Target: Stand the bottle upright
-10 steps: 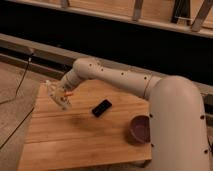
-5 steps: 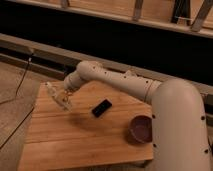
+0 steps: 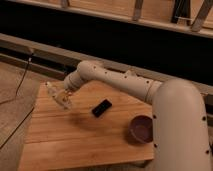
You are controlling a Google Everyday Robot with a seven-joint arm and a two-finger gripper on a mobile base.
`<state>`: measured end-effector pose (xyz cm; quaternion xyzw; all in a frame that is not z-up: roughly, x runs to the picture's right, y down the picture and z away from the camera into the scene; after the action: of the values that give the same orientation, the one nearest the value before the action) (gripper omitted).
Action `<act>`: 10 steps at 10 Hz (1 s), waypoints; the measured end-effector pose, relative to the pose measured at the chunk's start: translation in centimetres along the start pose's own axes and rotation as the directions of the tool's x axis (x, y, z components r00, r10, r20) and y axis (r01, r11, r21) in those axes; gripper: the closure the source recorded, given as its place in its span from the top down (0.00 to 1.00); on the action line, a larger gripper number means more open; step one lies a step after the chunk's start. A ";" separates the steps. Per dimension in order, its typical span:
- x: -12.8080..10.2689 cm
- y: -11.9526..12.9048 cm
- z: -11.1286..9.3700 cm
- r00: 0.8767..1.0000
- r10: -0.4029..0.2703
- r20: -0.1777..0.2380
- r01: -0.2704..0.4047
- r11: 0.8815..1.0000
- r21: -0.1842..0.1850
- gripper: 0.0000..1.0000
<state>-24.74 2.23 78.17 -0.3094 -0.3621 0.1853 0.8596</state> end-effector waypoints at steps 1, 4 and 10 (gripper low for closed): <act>0.0 0.0 0.0 1.000 0.000 0.000 0.000 1.000 0.000 0.00; 0.0 0.0 0.0 1.000 0.000 0.000 0.000 1.000 0.001 0.00; -2.0 0.2 0.5 0.970 -0.186 0.159 0.189 0.982 -0.005 0.00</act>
<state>-26.41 1.48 77.33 -0.2667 -0.4587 0.1235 0.8386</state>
